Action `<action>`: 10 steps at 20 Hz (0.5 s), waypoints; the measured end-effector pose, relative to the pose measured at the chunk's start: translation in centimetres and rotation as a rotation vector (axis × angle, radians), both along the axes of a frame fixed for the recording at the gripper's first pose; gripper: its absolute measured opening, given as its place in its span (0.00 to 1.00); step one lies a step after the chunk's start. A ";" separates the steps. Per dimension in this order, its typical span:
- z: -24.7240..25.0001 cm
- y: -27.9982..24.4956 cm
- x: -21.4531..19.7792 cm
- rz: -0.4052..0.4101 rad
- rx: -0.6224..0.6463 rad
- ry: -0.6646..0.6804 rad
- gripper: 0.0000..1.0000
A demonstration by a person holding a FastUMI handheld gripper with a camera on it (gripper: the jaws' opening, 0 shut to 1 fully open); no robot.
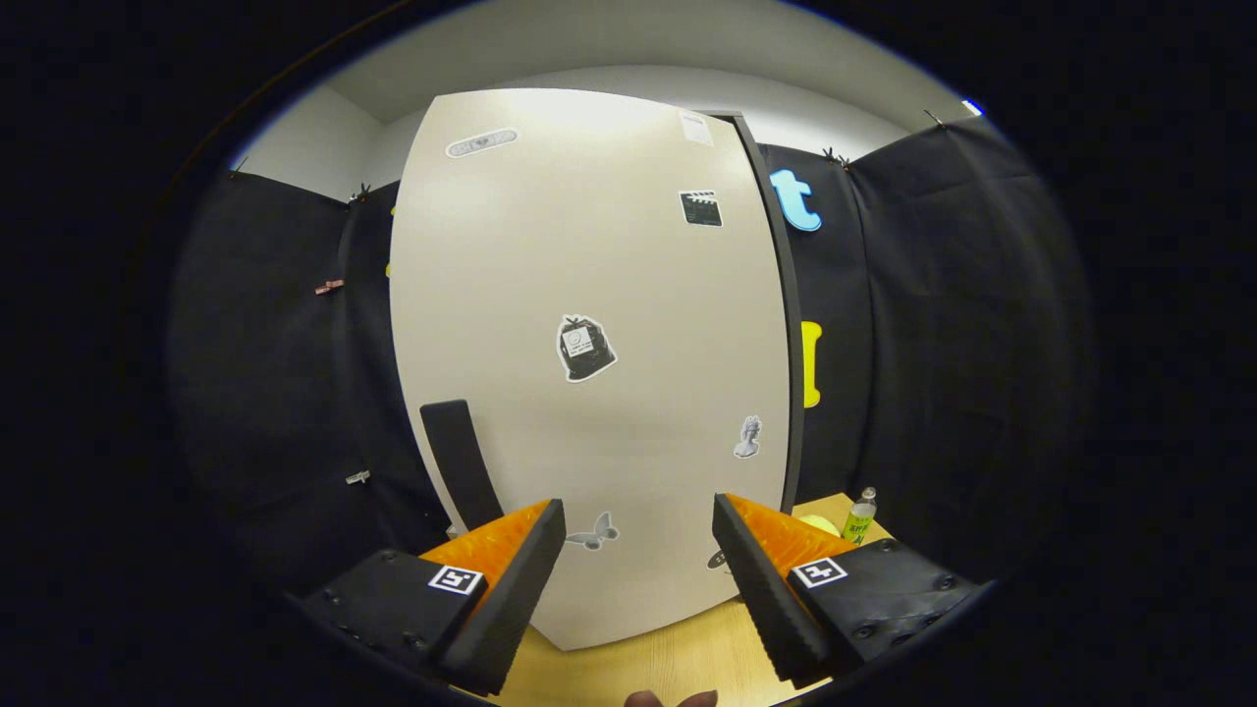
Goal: Open the shoe cabinet door, grab the shoes and put them into the shoe cabinet, then close the shoe cabinet door.
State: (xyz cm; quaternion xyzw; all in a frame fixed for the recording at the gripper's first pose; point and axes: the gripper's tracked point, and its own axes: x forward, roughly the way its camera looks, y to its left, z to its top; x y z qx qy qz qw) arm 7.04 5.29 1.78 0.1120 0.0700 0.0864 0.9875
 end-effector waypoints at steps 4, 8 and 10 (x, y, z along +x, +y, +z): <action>0.1 -0.3 0.0 -0.006 -0.002 -0.001 0.98; 0.2 -1.1 -0.1 -0.020 -0.016 -0.004 0.98; 0.3 -1.4 -0.2 -0.029 -0.020 -0.010 0.98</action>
